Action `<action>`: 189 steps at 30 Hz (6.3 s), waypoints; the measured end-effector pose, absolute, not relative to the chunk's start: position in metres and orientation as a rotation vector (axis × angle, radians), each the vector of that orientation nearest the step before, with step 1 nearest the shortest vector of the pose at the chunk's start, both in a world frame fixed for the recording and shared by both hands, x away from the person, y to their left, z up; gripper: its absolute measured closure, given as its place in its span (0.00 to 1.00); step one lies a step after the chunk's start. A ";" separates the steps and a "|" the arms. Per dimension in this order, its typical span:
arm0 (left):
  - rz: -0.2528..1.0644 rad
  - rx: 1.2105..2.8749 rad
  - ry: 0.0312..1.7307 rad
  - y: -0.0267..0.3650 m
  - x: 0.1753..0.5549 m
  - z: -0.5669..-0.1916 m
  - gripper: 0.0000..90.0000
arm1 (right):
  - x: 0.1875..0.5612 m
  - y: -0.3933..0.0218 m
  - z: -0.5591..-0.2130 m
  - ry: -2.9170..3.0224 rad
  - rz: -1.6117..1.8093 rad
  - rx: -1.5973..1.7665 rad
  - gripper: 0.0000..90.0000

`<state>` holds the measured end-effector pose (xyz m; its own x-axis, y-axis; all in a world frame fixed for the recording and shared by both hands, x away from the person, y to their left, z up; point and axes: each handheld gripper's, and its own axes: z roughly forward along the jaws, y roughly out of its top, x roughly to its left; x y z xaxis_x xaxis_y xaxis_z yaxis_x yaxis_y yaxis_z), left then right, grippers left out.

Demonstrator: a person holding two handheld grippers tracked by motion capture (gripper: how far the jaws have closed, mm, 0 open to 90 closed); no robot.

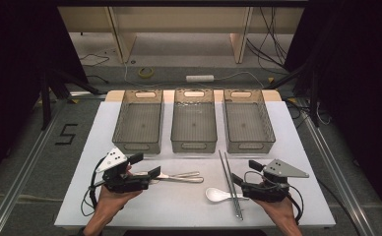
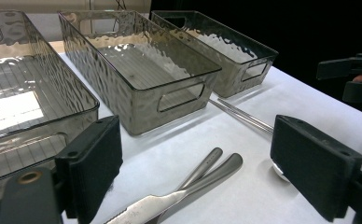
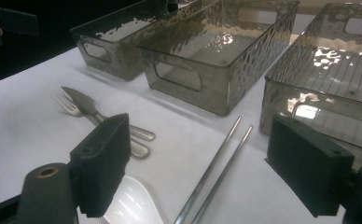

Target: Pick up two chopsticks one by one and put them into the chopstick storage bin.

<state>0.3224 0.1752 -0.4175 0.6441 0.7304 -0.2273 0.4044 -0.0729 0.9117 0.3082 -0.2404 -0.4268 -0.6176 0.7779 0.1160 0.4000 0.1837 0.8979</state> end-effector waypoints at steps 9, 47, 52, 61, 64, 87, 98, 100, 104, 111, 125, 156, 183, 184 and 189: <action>0.352 1.697 0.933 0.174 0.322 -0.418 0.18 | 0.312 -0.240 -0.424 2.127 1.369 1.137 0.30; 0.355 1.697 0.931 0.174 0.323 -0.417 0.18 | 0.384 -0.204 -0.436 2.657 0.676 1.348 0.65; 0.354 1.695 0.931 0.175 0.322 -0.417 0.18 | 0.385 -0.200 -0.443 2.691 0.622 1.343 0.69; 0.353 1.696 0.930 0.175 0.323 -0.417 0.18 | 0.386 -0.197 -0.450 2.733 0.574 1.340 0.75; 0.354 1.697 0.930 0.175 0.323 -0.417 0.18 | 0.387 -0.196 -0.453 2.745 0.550 1.332 0.77; 0.356 1.696 0.929 0.175 0.322 -0.416 0.18 | 0.387 -0.193 -0.458 2.760 0.474 1.312 0.88; 0.355 1.696 0.928 0.174 0.322 -0.416 0.18 | 0.390 -0.201 -0.458 2.756 0.485 1.341 0.95; 0.355 1.695 0.927 0.175 0.322 -0.416 0.18 | 0.389 -0.201 -0.458 2.758 0.483 1.330 0.96; 0.355 1.697 0.927 0.175 0.322 -0.416 0.18 | 0.386 -0.198 -0.451 2.770 0.479 1.267 0.96; 0.351 1.699 0.926 0.173 0.323 -0.417 0.18 | 0.381 -0.195 -0.436 2.781 0.503 1.164 0.96; 0.290 1.816 0.848 0.156 0.331 -0.420 0.18 | 0.361 -0.153 -0.413 2.911 0.512 0.732 0.96; 0.257 2.234 0.489 0.092 0.336 -0.434 0.23 | 0.343 -0.121 -0.405 3.002 0.501 0.400 0.96; 0.243 2.353 0.258 0.081 0.323 -0.439 0.62 | 0.337 -0.109 -0.405 3.052 0.475 0.211 0.96; 0.236 2.358 0.254 0.081 0.323 -0.439 0.63 | 0.337 -0.109 -0.405 3.053 0.476 0.192 0.96; 0.221 2.371 0.234 0.080 0.322 -0.441 0.68 | 0.337 -0.108 -0.404 3.060 0.466 0.182 0.96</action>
<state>0.3216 0.0798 -0.4407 0.9687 0.2305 0.0919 0.1050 -0.7162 0.6899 0.3369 -0.1083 -0.4041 -0.9923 0.1217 -0.0225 0.1095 0.9480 0.2989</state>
